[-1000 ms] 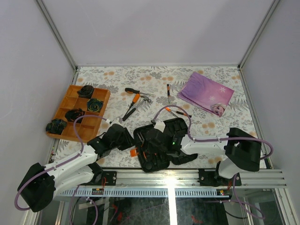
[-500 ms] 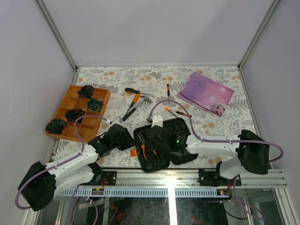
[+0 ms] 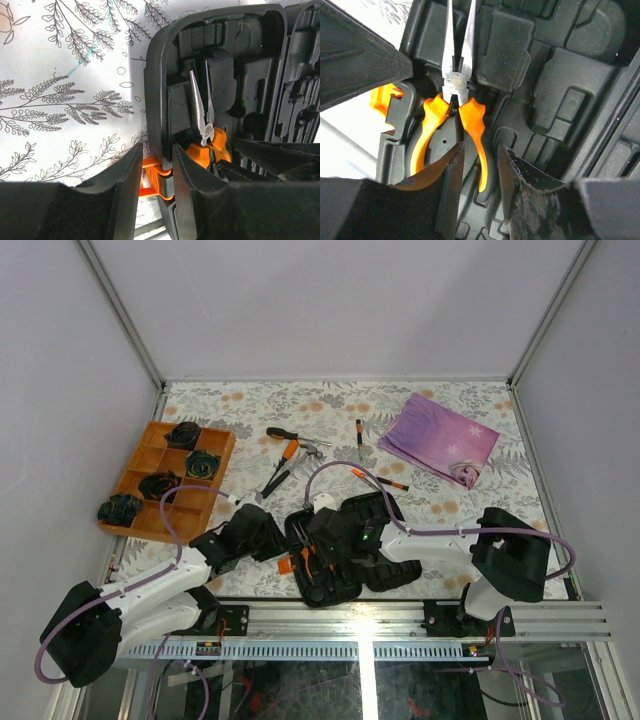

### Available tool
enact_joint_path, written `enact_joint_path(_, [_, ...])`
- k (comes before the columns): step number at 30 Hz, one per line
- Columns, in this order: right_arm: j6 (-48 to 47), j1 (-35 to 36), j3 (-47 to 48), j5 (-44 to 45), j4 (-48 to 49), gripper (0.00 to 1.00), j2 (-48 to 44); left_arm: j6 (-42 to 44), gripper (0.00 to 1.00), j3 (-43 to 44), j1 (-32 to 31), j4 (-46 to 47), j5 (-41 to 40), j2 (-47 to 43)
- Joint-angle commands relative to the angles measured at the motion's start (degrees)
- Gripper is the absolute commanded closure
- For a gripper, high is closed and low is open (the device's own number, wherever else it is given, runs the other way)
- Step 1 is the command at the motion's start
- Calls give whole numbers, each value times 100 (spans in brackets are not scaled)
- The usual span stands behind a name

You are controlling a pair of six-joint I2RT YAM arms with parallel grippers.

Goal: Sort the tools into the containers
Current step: Adjust the pliers in the storage box.

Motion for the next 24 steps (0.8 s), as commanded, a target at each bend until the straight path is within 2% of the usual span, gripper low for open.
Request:
enact_joint_path(1, [-182, -93, 120, -156, 45, 61, 82, 14, 72, 44, -42, 183, 5, 81])
enact_joint_path(7, [-129, -133, 107, -189, 6, 68, 271, 8, 72, 48, -46, 250, 33, 194])
enact_joint_path(14, [-56, -135, 232, -181, -167, 81, 234, 7, 72, 48, -47, 258, 28, 181])
enact_joint_path(24, [272, -36, 977, 234, -1217, 86, 297, 15, 73, 66, -56, 286, 33, 237])
